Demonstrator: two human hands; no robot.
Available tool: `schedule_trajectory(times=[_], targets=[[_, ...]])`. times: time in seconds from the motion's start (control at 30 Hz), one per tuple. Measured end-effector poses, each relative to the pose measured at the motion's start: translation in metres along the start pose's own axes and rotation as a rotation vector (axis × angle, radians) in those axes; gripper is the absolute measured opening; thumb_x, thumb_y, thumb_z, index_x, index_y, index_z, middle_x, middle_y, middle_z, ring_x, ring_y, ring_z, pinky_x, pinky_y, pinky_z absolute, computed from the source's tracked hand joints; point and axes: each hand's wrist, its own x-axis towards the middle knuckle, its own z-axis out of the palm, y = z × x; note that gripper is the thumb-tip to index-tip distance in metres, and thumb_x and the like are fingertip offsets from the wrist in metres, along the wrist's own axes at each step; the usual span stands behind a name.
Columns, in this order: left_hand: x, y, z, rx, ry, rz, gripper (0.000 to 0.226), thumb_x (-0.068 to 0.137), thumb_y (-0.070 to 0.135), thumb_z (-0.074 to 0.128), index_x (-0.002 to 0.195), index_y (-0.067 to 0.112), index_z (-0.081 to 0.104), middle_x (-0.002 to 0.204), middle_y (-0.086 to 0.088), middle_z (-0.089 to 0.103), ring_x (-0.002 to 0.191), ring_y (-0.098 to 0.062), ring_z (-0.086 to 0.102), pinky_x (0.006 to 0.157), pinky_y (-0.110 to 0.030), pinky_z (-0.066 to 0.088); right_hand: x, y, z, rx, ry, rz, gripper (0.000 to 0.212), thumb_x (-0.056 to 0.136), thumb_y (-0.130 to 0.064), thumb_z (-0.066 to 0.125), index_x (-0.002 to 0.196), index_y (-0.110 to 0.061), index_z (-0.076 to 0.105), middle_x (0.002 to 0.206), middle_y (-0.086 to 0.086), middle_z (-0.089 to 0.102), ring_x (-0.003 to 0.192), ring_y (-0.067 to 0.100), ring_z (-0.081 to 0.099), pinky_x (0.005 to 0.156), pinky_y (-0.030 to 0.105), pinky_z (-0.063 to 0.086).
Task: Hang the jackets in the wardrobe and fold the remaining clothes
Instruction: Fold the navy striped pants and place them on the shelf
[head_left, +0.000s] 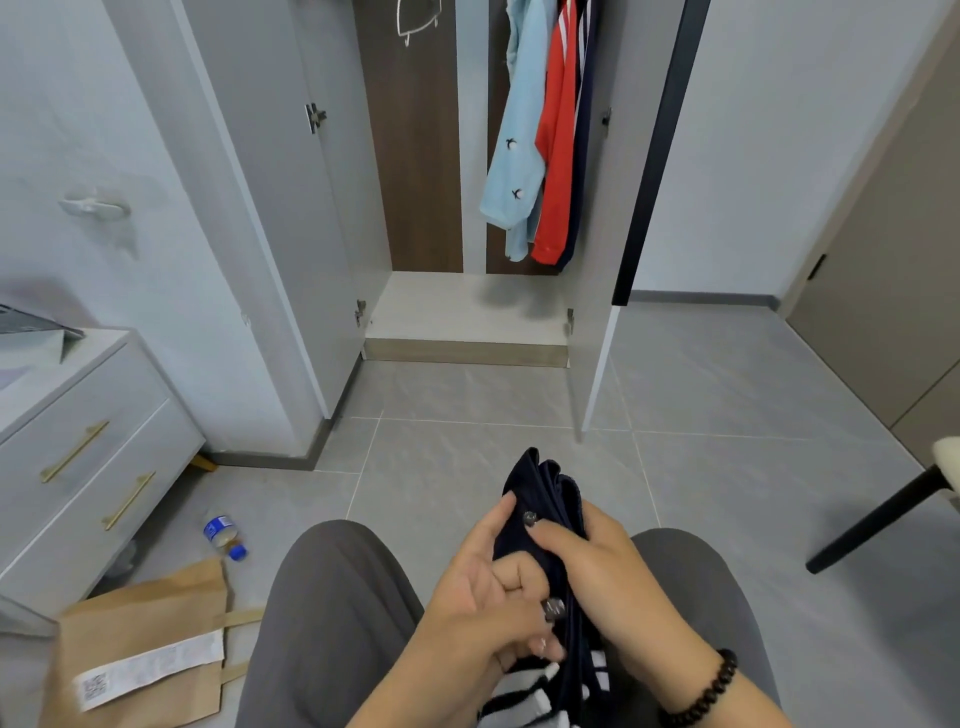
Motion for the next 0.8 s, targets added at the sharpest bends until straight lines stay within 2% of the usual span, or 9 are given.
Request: schedule_trajectory(times=[0.07,0.13,0.23,0.33,0.47,0.53,0.6,0.7,0.8], targets=[[0.004,0.000,-0.009,-0.014,0.195,0.146,0.092,0.049,0.004,0.081,0.134,0.014,0.049,0.072,-0.011,0.057,0.058,-0.020,0.062,0.053,-0.027,0.056,0.012,-0.012,0.004,0.027,0.018,-0.005,0.014,0.090,-0.023,0.058,0.093,-0.012,0.067,0.085,0.012,0.071,0.073,0.019,0.066,0.067,0.032,0.051],[0.004,0.003,-0.019,0.193,0.360,0.300,0.092,0.045,0.028,0.091,0.128,0.015,0.053,0.098,-0.005,0.067,0.091,-0.016,0.068,0.071,-0.023,0.056,0.027,-0.028,0.010,0.088,0.035,0.000,0.019,0.092,-0.020,0.057,0.097,-0.003,0.063,0.087,0.017,0.070,0.074,0.022,0.066,0.066,0.032,0.052],[0.001,0.009,-0.029,0.466,0.393,0.384,0.097,0.048,0.053,0.091,0.133,0.034,0.048,0.130,0.016,0.058,0.118,-0.002,0.058,0.087,-0.013,0.049,0.050,-0.061,0.026,0.179,0.027,0.010,0.013,0.092,-0.020,0.057,0.093,-0.010,0.064,0.086,0.012,0.069,0.073,0.020,0.067,0.061,0.029,0.054],[0.010,0.015,-0.039,0.648,0.522,0.382,0.102,0.044,0.046,0.091,0.122,0.073,0.031,0.125,0.041,0.048,0.113,0.021,0.048,0.078,0.004,0.040,0.067,-0.098,0.051,0.204,-0.030,-0.033,0.008,0.091,-0.018,0.054,0.089,-0.012,0.059,0.084,0.011,0.062,0.077,0.025,0.063,0.068,0.036,0.052],[0.032,0.042,-0.060,0.678,0.798,0.454,0.095,0.073,0.023,0.080,0.109,0.084,0.017,0.105,0.054,0.046,0.097,0.032,0.045,0.073,-0.004,0.039,0.083,-0.158,0.081,0.288,-0.085,-0.117,0.007,0.092,-0.014,0.053,0.095,-0.009,0.056,0.089,0.013,0.059,0.082,0.029,0.061,0.076,0.042,0.052],[0.039,0.067,-0.067,0.732,0.867,0.485,0.087,0.082,0.018,0.070,0.104,0.085,0.018,0.096,0.058,0.044,0.090,0.034,0.044,0.072,-0.003,0.033,0.087,-0.192,0.090,0.351,-0.115,-0.150,0.019,0.092,-0.016,0.054,0.109,-0.006,0.055,0.098,0.015,0.062,0.087,0.030,0.063,0.076,0.043,0.054],[0.043,0.096,-0.068,0.799,0.912,0.531,0.072,0.085,0.016,0.064,0.101,0.077,0.030,0.096,0.044,0.054,0.093,0.020,0.053,0.071,-0.007,0.037,0.086,-0.226,0.090,0.394,-0.139,-0.185,0.033,0.093,-0.018,0.055,0.121,-0.003,0.050,0.111,0.018,0.063,0.093,0.031,0.065,0.075,0.043,0.058],[0.043,0.141,-0.062,0.945,0.894,0.618,0.061,0.084,0.007,0.058,0.111,0.059,0.041,0.095,0.026,0.061,0.092,-0.003,0.061,0.074,-0.023,0.049,0.075,-0.270,0.074,0.463,-0.211,-0.268,0.017,0.095,-0.015,0.052,0.104,-0.003,0.059,0.097,0.014,0.065,0.082,0.026,0.065,0.067,0.037,0.056],[0.027,0.177,-0.040,1.184,0.753,0.759,0.069,0.084,0.002,0.055,0.128,0.052,0.041,0.101,0.026,0.062,0.089,-0.003,0.061,0.072,-0.011,0.044,0.059,-0.292,0.036,0.507,-0.259,-0.348,0.015,0.095,-0.014,0.048,0.086,-0.008,0.058,0.075,0.007,0.062,0.069,0.021,0.060,0.068,0.031,0.050]])
